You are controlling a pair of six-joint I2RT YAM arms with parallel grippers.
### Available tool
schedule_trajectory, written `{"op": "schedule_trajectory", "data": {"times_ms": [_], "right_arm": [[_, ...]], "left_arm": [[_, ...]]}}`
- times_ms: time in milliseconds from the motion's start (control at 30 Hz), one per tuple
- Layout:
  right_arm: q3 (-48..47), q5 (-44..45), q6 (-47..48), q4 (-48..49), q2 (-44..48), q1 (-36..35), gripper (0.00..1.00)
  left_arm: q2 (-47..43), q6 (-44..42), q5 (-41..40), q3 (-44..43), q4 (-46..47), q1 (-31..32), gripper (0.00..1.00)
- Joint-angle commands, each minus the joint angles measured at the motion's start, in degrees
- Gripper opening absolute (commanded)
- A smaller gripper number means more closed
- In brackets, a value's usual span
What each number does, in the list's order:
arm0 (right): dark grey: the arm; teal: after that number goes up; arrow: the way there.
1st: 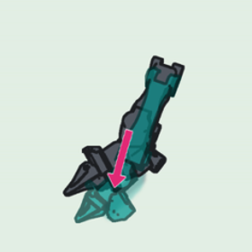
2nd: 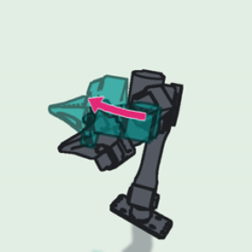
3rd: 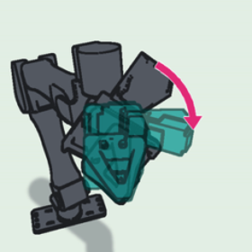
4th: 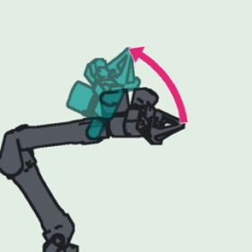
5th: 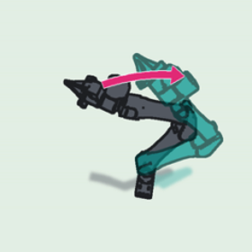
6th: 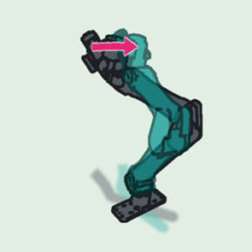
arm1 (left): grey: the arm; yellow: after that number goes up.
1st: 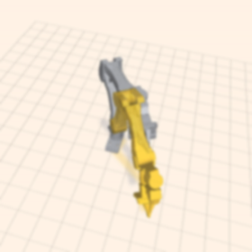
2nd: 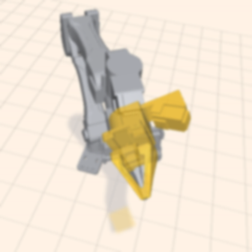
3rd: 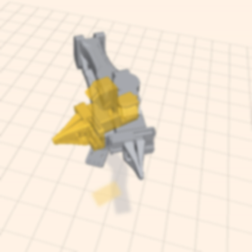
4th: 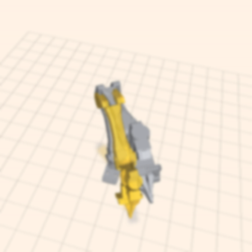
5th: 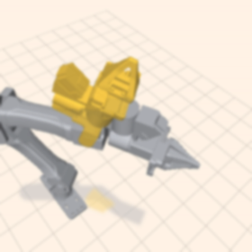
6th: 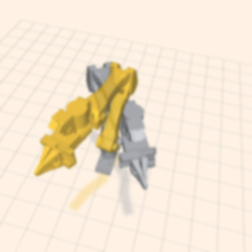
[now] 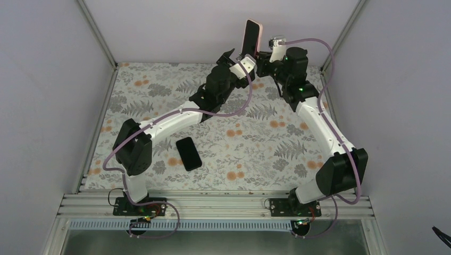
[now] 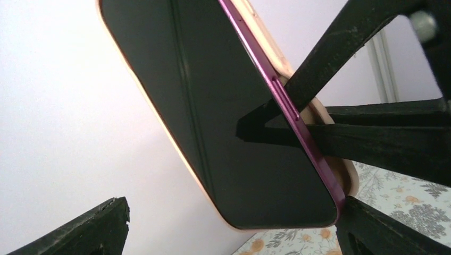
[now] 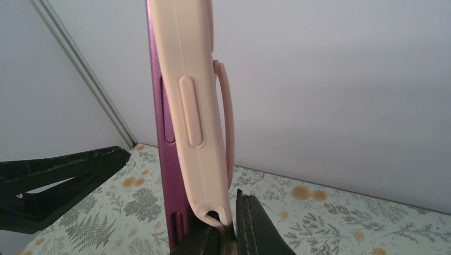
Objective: Take the phone out of the phone case
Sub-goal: Remove the phone case from the phone.
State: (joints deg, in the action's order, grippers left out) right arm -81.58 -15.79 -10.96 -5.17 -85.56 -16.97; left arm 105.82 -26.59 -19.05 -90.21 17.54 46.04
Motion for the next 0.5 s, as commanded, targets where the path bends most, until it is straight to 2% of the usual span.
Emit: {"op": "schedule_trajectory", "data": {"times_ms": [0, 167, 300, 367, 467], "right_arm": [[0.61, -0.61, 0.42, 5.04, 3.21, -0.69, 0.04], [0.65, -0.95, 0.61, 5.17, 3.03, -0.83, 0.03], [0.98, -1.96, 0.70, 5.11, 2.70, -1.11, 0.03], [0.96, -1.83, 0.64, 4.61, 2.39, -1.32, 0.03], [1.58, -2.31, 0.56, 4.45, 2.17, -1.39, 0.03]], "left_arm": [[0.15, -0.53, -5.66, -0.13, 6.09, -0.08, 0.95], [-0.49, -0.93, -6.99, 0.94, 7.91, 0.01, 0.93], [0.70, -3.78, -12.12, 0.20, 11.61, 0.43, 0.84], [1.56, -9.10, -16.40, 0.09, 17.77, 1.33, 0.83], [3.34, -21.18, -21.43, 1.18, 33.56, 2.41, 0.82]]}}
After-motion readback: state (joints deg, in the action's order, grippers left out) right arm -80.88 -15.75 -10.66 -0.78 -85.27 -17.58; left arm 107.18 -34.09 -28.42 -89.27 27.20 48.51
